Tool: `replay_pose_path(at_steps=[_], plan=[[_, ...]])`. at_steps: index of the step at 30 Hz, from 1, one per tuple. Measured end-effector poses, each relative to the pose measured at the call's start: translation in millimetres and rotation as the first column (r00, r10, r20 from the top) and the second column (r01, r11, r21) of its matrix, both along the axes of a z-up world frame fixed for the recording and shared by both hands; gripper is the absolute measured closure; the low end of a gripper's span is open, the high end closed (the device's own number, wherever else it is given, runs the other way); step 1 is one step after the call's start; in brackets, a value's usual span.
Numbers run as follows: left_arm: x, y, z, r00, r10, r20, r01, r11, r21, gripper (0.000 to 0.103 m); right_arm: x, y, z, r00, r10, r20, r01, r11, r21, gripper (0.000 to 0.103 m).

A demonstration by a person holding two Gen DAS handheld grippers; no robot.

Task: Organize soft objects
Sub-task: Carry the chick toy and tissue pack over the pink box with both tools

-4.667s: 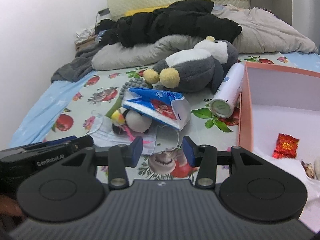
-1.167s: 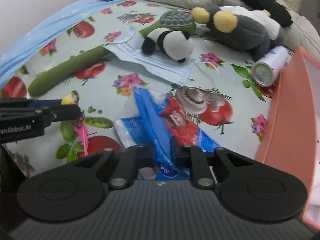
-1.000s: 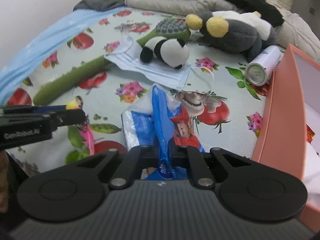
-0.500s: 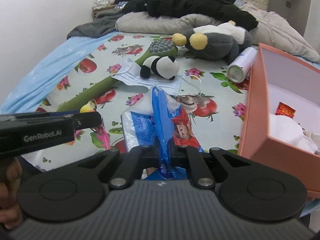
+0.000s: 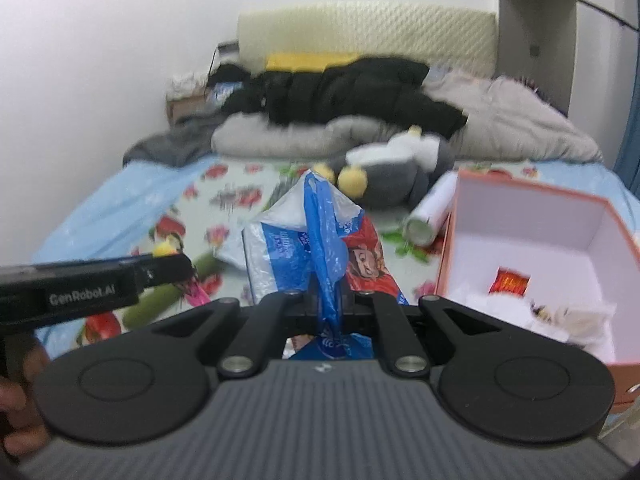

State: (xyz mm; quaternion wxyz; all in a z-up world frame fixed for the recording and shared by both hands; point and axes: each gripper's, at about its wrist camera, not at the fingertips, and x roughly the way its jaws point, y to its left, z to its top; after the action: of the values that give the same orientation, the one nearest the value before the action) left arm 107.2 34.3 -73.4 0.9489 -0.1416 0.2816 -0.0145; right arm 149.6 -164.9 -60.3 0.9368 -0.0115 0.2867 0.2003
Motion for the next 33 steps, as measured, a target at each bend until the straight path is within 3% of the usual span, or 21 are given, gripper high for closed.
replay_pose_path(at_steps=[10, 18, 25, 33], plan=[[1.1, -29.1, 60.9, 0.990, -0.078, 0.121, 0.078, 0.997, 0.005, 0.071, -7.2, -26.5, 51.6, 0.989, -0.058, 0.139, 0.052, 0.998, 0.043, 0.094], [21.9, -66.3, 87.4, 0.973, -0.167, 0.160, 0.167, 0.986, 0.014, 0.071, -0.9, -63.1, 72.8, 0.968, -0.141, 0.207, 0.133, 0.990, 0.056, 0.094], [62.6, -114.9, 85.9, 0.957, -0.260, 0.127, 0.262, 0.965, 0.001, 0.071, 19.0, -101.2, 65.0, 0.956, -0.236, 0.175, 0.230, 0.972, 0.052, 0.094], [131.0, -174.3, 47.1, 0.939, -0.344, 0.002, 0.344, 0.938, 0.029, 0.071, 61.8, -150.8, 25.1, 0.943, -0.323, 0.079, 0.320, 0.946, 0.041, 0.094]])
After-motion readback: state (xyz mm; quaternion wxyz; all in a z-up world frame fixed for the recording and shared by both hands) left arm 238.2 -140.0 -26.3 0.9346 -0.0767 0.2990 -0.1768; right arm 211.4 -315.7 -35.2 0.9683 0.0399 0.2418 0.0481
